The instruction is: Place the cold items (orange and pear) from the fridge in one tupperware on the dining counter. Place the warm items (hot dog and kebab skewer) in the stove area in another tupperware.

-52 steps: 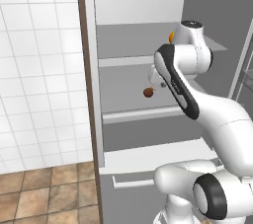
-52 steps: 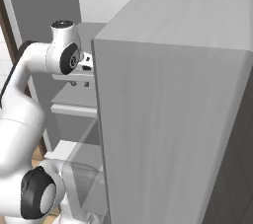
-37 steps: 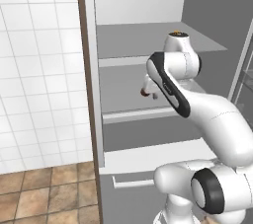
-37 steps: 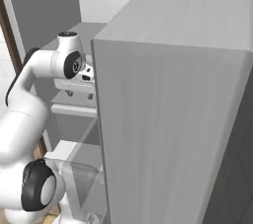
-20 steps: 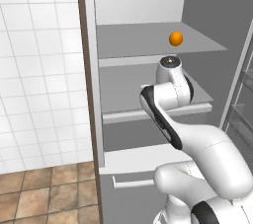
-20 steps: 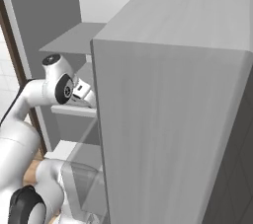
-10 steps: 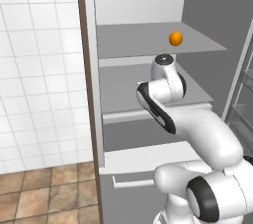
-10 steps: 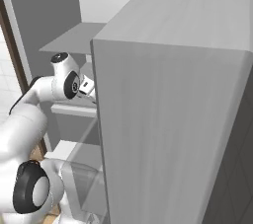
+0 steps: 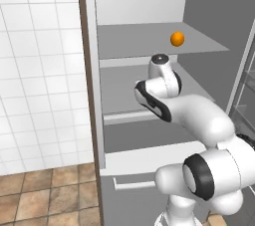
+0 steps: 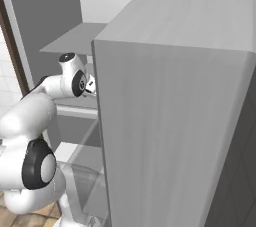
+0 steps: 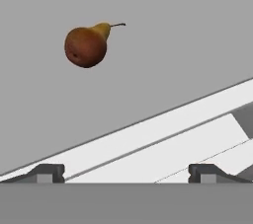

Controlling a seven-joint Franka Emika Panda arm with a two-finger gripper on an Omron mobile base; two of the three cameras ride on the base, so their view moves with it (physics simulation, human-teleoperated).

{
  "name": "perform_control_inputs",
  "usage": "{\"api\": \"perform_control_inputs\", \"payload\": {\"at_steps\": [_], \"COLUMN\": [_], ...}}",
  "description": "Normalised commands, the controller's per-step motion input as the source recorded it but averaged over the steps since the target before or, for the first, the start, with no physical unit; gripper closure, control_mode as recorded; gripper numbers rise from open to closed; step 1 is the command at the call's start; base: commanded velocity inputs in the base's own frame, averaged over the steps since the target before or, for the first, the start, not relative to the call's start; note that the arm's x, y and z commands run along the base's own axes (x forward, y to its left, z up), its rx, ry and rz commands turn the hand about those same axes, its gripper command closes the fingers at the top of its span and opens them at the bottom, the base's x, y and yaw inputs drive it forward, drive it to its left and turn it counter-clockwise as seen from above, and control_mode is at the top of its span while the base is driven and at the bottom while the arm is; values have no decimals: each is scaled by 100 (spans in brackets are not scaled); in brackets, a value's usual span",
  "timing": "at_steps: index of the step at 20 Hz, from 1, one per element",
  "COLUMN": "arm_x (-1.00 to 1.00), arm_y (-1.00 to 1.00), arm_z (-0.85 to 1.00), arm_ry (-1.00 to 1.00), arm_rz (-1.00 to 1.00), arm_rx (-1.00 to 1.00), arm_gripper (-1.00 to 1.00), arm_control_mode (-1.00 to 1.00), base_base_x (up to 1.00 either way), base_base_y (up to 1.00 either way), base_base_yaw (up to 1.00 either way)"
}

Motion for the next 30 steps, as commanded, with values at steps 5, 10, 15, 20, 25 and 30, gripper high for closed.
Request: {"api": "perform_control_inputs", "payload": {"at_steps": [5,10,15,20,25,30], "arm_x": [24,38,33,23,21,30], "arm_y": [0,0,0,0,0,0], "arm_z": [-21,-8,-10,-21,-22,-13], "arm_ry": [-1,8,4,0,0,0], "arm_rz": [0,-4,-1,0,0,0], "arm_rx": [0,0,0,0,0,2], "arm_gripper": [-100,-100,-100,-100,-100,-100], "arm_control_mode": [-100,-100,-100,-100,-100,-100], "base_base_x": [0,0,0,0,0,0], "base_base_y": [0,0,0,0,0,0], "base_base_yaw": [0,0,0,0,0,0]}}
